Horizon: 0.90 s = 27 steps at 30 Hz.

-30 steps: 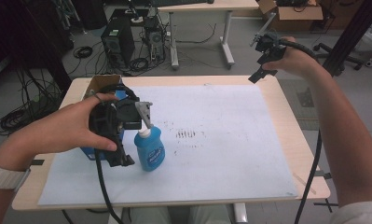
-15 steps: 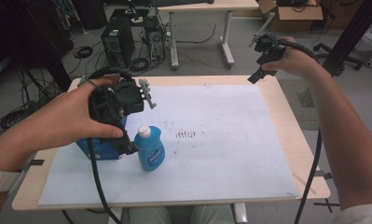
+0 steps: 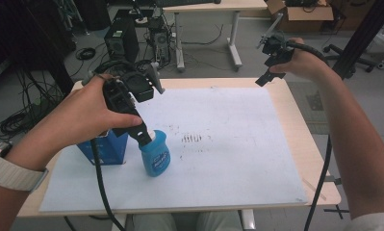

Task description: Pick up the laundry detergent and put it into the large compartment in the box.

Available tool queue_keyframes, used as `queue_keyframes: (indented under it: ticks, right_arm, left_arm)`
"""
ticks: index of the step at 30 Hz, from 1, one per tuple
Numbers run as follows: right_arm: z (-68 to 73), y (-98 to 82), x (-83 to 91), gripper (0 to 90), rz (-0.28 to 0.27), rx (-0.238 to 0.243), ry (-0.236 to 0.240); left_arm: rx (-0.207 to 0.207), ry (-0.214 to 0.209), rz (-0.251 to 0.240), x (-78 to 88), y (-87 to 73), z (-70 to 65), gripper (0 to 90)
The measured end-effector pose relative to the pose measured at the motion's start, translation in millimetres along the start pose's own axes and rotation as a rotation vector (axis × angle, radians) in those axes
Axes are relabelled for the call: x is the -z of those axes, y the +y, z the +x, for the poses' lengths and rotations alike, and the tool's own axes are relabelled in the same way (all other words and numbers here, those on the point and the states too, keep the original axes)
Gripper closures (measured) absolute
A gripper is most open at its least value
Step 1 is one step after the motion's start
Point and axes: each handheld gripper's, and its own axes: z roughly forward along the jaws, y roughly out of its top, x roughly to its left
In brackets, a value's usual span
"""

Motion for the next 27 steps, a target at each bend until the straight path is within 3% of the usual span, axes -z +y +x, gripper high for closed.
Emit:
queue_keyframes:
  ticks: [4,7,8,9,13,22,27]
  right_arm:
    - [0.0,0.8,-1.3,9.2,0.003,0.002,0.001]
    - [0.4,2.1,-2.9,9.2,0.006,0.004,0.004]
    - [0.4,2.1,-2.9,9.2,0.006,0.004,0.004]
    - [0.8,2.7,-3.1,9.2,0.005,0.006,0.005]
    - [1.1,2.7,-3.4,9.2,0.006,0.007,0.006]
    - [0.8,2.5,-3.6,9.5,0.004,0.007,0.007]
    - [0.4,2.0,-3.7,9.4,0.004,0.006,0.008]
  left_arm:
    - [0.044,0.003,0.008,-1.9,2.0,4.2,7.3]
    - [0.096,0.004,-0.007,-3.2,4.7,9.3,7.2]
    - [0.096,0.004,-0.007,-3.2,4.7,9.3,7.2]
    - [0.133,0.0,-0.016,-3.6,5.8,11.9,7.2]
    - [0.181,-0.002,-0.038,-5.5,8.0,17.0,5.3]
    - [0.221,-0.003,-0.015,-17.6,12.6,23.1,5.5]
    - [0.246,-0.026,0.002,-25.9,16.9,28.9,6.4]
